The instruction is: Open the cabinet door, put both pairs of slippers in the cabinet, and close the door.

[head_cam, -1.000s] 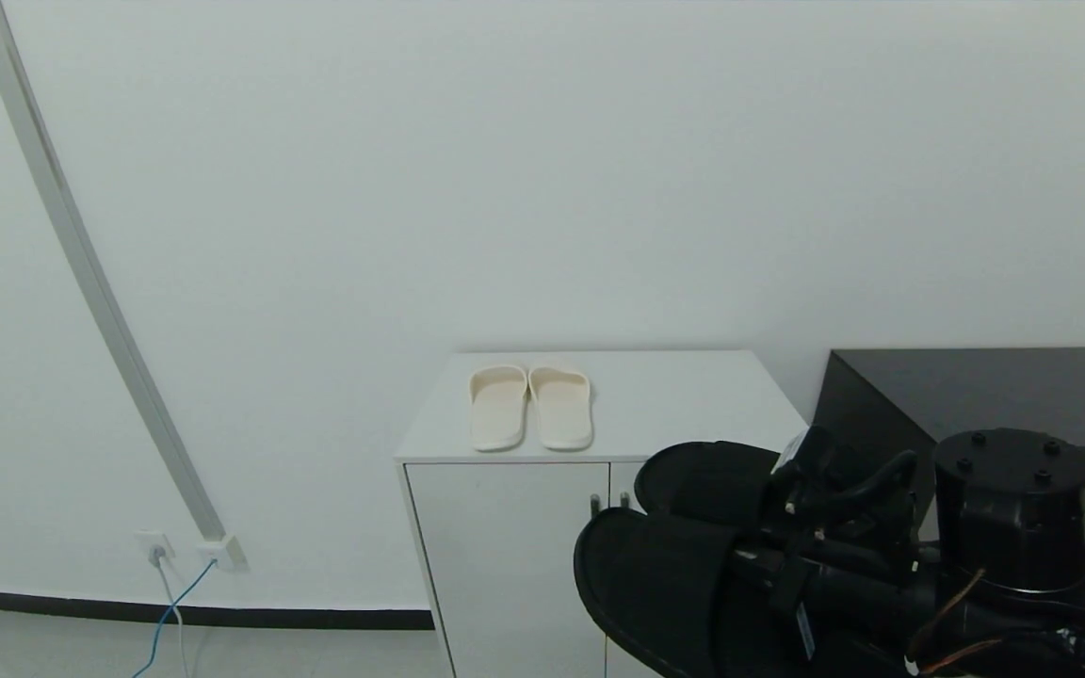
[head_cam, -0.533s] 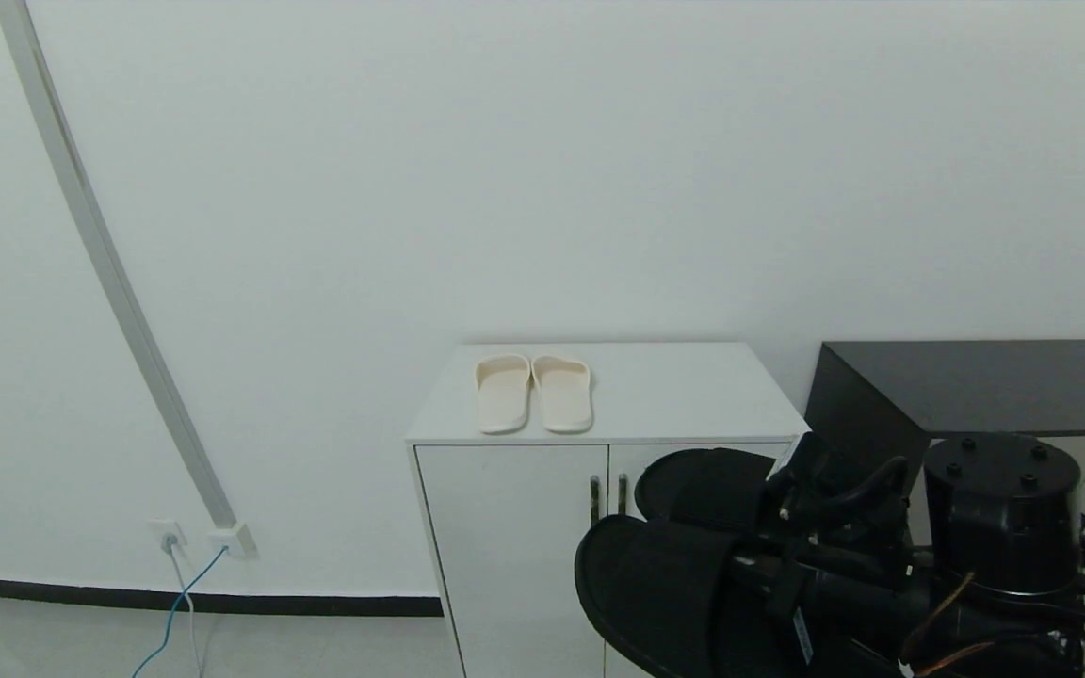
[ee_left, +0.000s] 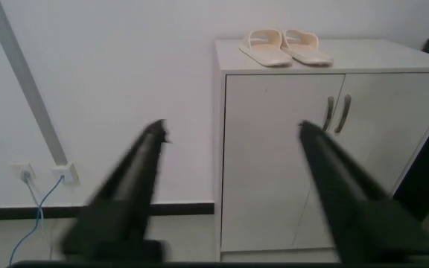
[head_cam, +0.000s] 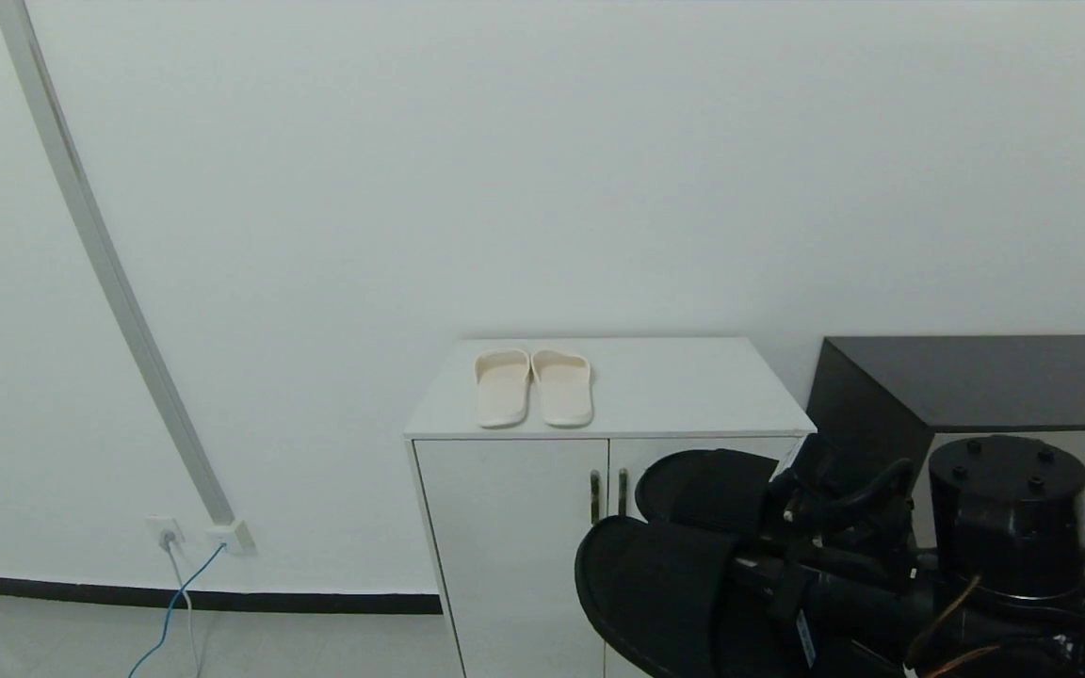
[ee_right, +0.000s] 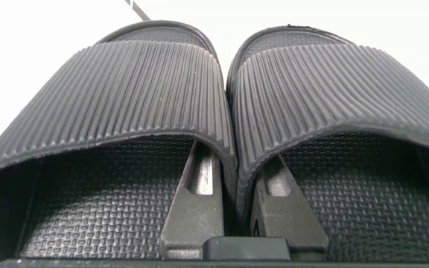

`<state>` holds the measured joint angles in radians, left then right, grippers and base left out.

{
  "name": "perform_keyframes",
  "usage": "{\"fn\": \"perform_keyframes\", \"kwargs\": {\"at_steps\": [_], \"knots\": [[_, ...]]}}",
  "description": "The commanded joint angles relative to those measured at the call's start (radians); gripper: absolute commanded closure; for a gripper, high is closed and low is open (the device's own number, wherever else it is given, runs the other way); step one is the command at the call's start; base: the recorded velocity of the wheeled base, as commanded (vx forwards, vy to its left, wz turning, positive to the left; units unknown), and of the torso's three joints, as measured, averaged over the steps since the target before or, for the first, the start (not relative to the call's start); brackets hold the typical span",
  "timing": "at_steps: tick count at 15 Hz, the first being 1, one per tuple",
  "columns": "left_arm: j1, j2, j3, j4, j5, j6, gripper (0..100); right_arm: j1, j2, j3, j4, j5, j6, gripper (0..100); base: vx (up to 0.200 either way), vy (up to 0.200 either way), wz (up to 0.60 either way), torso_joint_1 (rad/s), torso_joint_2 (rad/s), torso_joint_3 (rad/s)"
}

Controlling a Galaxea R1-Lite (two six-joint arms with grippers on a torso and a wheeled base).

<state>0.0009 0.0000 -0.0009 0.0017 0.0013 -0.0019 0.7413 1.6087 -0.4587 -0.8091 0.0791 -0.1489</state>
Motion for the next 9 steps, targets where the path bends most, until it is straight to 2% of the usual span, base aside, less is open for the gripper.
{"fn": "perform_keyframes", "kwargs": {"at_steps": [1, 5, 9], "knots": [[0.001, 0.000, -0.001, 0.000, 0.000, -0.003, 0, 0.000, -0.004, 0.011, -0.001, 0.001, -0.001, 100, 0.000, 0.000, 0.00, -0.163, 0.37, 0.203], [0.001, 0.000, -0.001, 0.000, 0.000, -0.001, 0, 0.003, 0.014, 0.012, -0.001, 0.004, -0.001, 100, 0.000, 0.000, 0.00, -0.172, 0.40, 0.225], [0.001, 0.000, -0.001, 0.000, -0.001, -0.001, 0, 0.017, 0.011, 0.018, -0.001, 0.004, -0.001, 100, 0.000, 0.000, 0.00, -0.227, 0.54, 0.308]]}}
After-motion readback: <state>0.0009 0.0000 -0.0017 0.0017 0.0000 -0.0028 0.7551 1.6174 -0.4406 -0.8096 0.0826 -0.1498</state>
